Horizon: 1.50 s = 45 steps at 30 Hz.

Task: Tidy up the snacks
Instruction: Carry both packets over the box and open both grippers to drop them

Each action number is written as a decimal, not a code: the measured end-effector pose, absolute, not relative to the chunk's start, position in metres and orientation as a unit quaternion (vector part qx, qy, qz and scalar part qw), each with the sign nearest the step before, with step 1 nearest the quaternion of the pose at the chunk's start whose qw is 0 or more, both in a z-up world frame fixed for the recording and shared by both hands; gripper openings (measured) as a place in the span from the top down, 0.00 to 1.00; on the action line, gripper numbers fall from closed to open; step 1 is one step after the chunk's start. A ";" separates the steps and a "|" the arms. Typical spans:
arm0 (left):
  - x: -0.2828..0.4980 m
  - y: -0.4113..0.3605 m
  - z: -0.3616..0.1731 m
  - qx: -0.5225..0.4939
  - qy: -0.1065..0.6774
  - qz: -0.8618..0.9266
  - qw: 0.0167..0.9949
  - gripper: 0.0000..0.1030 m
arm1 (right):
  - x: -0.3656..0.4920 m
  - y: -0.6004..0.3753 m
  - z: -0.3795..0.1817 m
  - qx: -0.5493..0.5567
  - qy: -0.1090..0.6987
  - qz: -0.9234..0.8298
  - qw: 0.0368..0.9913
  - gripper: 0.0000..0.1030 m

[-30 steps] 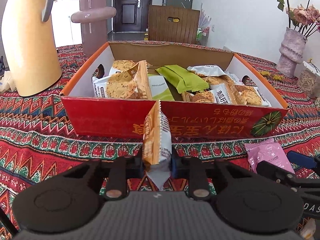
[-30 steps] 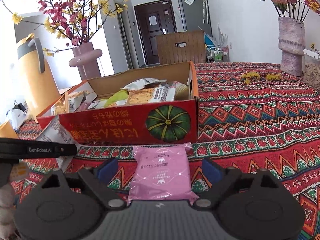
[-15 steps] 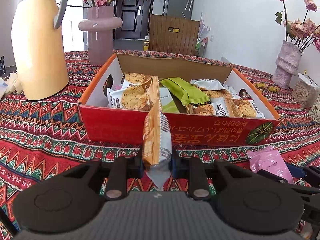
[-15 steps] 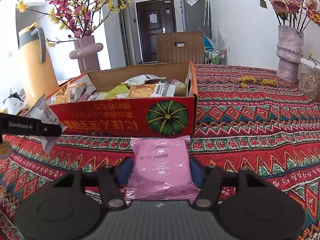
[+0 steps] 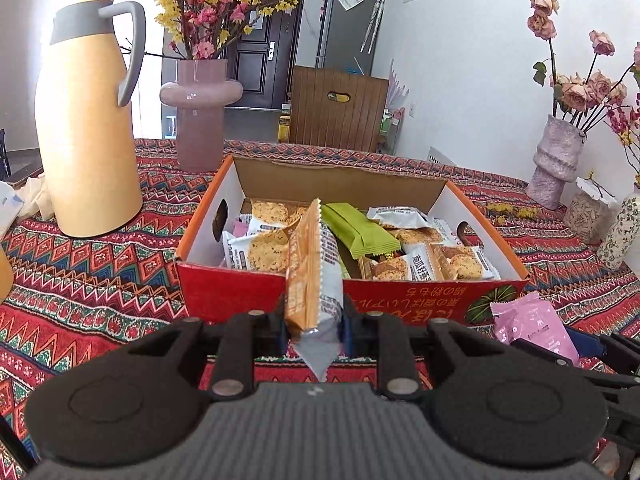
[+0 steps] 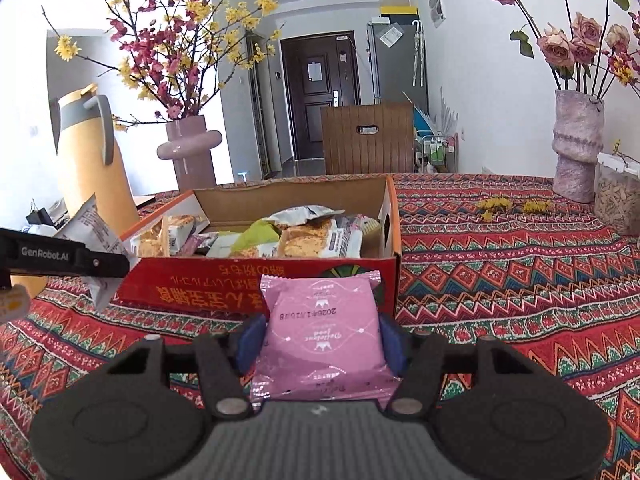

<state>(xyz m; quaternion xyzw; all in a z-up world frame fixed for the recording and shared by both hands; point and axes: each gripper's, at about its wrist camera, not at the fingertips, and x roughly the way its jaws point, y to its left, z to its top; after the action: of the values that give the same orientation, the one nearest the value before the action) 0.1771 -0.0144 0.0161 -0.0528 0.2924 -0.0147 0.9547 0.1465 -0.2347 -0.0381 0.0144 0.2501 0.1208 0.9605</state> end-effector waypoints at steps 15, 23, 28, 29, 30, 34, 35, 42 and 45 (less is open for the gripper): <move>0.224 -0.022 0.055 -0.050 0.251 -0.013 0.967 0.77 | 0.203 -0.211 0.009 0.000 0.185 0.138 0.973 0.42; 0.271 -0.020 0.048 -0.054 0.264 0.008 0.963 0.77 | 0.262 -0.194 0.009 -0.004 0.193 0.132 0.972 0.42; 0.293 -0.016 0.037 -0.059 0.276 0.018 0.959 0.76 | 0.283 -0.188 -0.002 -0.005 0.207 0.126 0.970 0.42; 0.295 -0.015 0.035 -0.059 0.277 0.021 0.959 0.76 | 0.286 -0.186 -0.004 -0.004 0.210 0.124 0.970 0.42; 0.296 -0.015 0.034 -0.058 0.278 0.022 0.959 0.76 | 0.288 -0.186 -0.005 -0.003 0.212 0.123 0.970 0.41; 0.293 -0.012 0.032 -0.058 0.267 0.030 0.962 0.45 | 0.289 -0.186 -0.006 -0.002 0.214 0.118 0.970 0.16; 0.289 -0.010 0.033 -0.058 0.258 0.034 0.964 0.27 | 0.287 -0.186 -0.006 -0.003 0.212 0.116 0.970 0.06; 0.246 -0.003 0.046 -0.045 0.201 0.039 0.978 0.00 | 0.262 -0.195 -0.001 0.000 0.212 0.107 0.971 0.00; 0.222 -0.002 0.048 -0.035 0.190 0.035 0.980 0.00 | 0.241 -0.200 0.000 -0.004 0.214 0.109 0.971 0.00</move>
<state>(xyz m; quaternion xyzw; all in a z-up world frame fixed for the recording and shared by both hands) 0.2215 -0.0019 0.0479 -0.0347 0.1904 0.0351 0.9805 0.2409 -0.1998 0.0000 -0.0037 0.2140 0.1087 0.9708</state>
